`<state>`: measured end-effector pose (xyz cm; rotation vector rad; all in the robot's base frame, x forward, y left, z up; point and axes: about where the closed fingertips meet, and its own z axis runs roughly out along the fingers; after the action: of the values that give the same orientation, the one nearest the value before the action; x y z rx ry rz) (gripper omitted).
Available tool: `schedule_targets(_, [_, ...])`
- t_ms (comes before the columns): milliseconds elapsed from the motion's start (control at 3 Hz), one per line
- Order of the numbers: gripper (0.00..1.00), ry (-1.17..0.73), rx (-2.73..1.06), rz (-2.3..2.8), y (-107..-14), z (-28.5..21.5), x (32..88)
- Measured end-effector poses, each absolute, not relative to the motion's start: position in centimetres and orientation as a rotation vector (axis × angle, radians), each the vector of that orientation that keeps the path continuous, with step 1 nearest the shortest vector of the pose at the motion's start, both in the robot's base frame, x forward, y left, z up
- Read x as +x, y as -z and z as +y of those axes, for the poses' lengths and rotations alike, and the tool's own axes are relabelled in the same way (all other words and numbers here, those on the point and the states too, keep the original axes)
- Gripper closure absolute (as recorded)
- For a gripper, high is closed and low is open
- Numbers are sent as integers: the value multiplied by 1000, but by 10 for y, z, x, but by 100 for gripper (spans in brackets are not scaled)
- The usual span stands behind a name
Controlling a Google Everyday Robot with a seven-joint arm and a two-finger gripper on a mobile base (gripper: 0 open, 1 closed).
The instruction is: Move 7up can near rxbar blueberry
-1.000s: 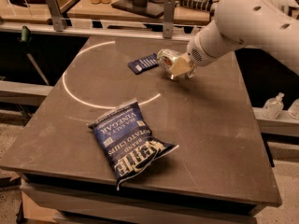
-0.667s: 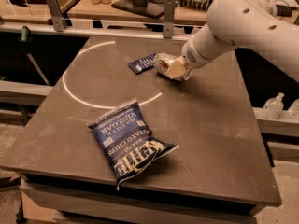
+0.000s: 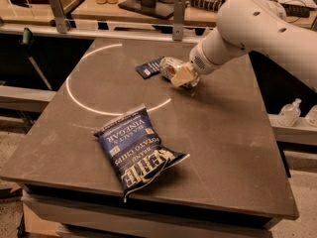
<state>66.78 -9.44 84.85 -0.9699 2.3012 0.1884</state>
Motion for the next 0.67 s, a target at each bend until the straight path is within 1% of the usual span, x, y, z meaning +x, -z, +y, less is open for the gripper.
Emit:
schedule_targets(333, [0,-205,-948,2310,-846,-97,663])
schedule_targets(667, [0,-182,-849,2334,-857,-135,640])
